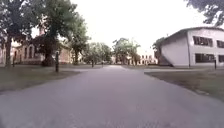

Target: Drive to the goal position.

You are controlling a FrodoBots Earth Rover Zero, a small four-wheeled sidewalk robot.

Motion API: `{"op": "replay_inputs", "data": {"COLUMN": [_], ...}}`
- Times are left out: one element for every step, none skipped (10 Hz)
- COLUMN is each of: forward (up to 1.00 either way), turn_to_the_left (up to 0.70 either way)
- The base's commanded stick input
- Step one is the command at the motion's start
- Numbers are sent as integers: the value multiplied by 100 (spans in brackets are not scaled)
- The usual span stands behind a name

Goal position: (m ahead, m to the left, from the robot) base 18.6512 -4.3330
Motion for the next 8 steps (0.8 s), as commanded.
{"op": "replay_inputs", "data": {"forward": [45, 45, 45, 45, 45, 45, 45, 45], "turn_to_the_left": [0, 0, 0, 0, 0, 0, 0, 0]}}
